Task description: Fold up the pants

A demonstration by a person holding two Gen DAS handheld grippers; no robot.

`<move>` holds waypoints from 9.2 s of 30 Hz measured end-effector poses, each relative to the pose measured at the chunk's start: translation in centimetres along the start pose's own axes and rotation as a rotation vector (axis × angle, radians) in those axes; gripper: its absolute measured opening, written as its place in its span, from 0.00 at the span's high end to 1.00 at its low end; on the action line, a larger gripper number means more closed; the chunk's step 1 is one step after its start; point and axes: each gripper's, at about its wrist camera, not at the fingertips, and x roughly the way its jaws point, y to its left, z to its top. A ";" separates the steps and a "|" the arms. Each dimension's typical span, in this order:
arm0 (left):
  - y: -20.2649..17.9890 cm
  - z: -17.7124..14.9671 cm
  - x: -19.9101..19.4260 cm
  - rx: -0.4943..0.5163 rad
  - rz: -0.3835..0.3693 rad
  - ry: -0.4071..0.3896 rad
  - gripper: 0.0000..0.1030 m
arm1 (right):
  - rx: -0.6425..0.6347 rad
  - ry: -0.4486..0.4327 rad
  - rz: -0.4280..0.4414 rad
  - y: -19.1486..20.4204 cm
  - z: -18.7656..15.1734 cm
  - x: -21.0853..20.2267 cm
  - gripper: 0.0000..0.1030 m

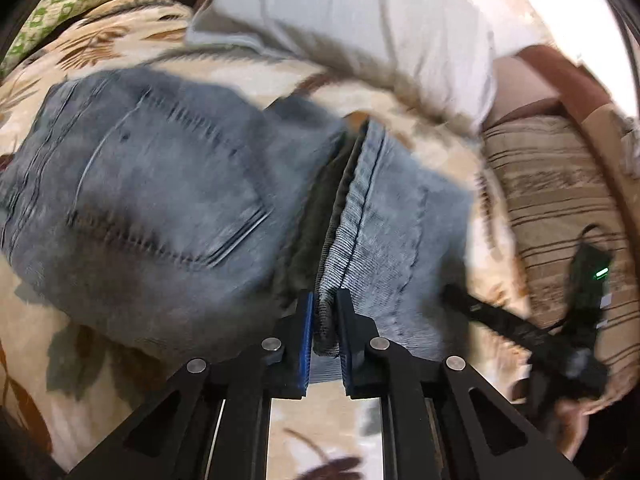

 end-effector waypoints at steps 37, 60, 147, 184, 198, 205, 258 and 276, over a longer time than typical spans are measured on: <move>-1.7 -2.8 -2.1 0.080 0.043 -0.050 0.89 | -0.115 -0.153 -0.063 3.2 -0.9 -3.9 0.52; -0.1 -0.2 2.1 0.033 0.049 0.038 0.81 | -0.073 0.027 -0.031 5.3 7.9 5.7 0.92; -16.8 -9.4 -1.6 0.774 0.212 -0.331 0.85 | 0.039 -0.008 0.544 1.5 6.2 -2.0 0.21; -15.6 -8.9 1.0 0.771 0.125 -0.229 0.84 | 0.011 -0.016 0.272 -0.1 5.5 -1.3 0.94; -13.2 -9.5 -2.6 0.650 -0.052 -0.168 0.54 | 0.038 -0.111 0.177 -1.5 3.8 -3.8 0.47; -6.4 -9.6 -8.0 0.428 -0.012 -0.224 0.46 | -0.011 -0.190 0.232 -0.9 -1.6 -7.7 0.47; -0.8 -3.7 -2.8 0.094 0.012 -0.085 0.49 | -0.074 -0.055 -0.015 1.9 -4.4 -3.6 0.84; 1.9 4.6 -2.1 -0.024 -0.077 -0.013 0.46 | 0.065 -0.182 0.050 -1.4 2.9 -4.7 0.27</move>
